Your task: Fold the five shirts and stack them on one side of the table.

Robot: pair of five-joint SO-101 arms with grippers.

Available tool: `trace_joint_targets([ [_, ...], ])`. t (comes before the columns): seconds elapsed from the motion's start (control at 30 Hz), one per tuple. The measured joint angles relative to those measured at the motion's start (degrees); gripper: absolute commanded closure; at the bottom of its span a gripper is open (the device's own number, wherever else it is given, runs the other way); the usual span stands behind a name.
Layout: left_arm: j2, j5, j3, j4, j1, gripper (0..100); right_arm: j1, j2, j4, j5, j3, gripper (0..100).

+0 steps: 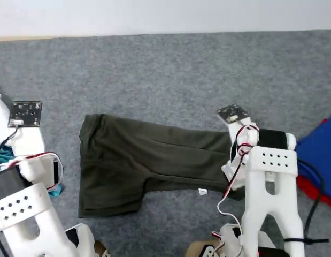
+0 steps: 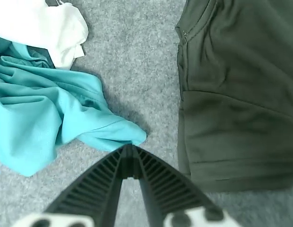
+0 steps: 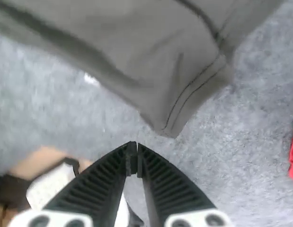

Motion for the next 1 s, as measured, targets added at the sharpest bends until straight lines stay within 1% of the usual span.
trace_joint_targets([
  [0.1, -0.09, 0.0, 3.16, -3.34, 0.0, 100, 1.58, 0.0, 2.29, 3.69, 0.09, 78.3],
  [0.17, -0.18, 0.0, 5.54, -6.07, 0.09, 100, 2.37, 0.0, 2.64, 4.57, 0.09, 74.6],
  [0.37, -0.18, 0.0, 10.9, -12.57, 0.35, 100, 2.73, 0.0, 1.05, 9.49, 1.58, 76.8],
  [0.57, -0.18, 0.0, 14.24, -16.0, 0.35, 100, 2.81, 0.0, -0.53, 10.46, 2.99, 76.8],
  [0.67, -0.18, 0.0, 15.47, -16.7, 1.41, 100, 2.81, 0.62, -0.53, 10.46, 2.99, 76.8],
  [0.83, -0.18, 0.0, 16.0, -16.88, 5.54, 100, 2.64, 6.51, -2.55, 10.46, 2.99, 76.8],
  [1.0, -0.18, 0.0, 16.0, -16.88, 6.24, 100, -1.14, 10.9, -5.8, 10.46, 2.99, 76.8],
])
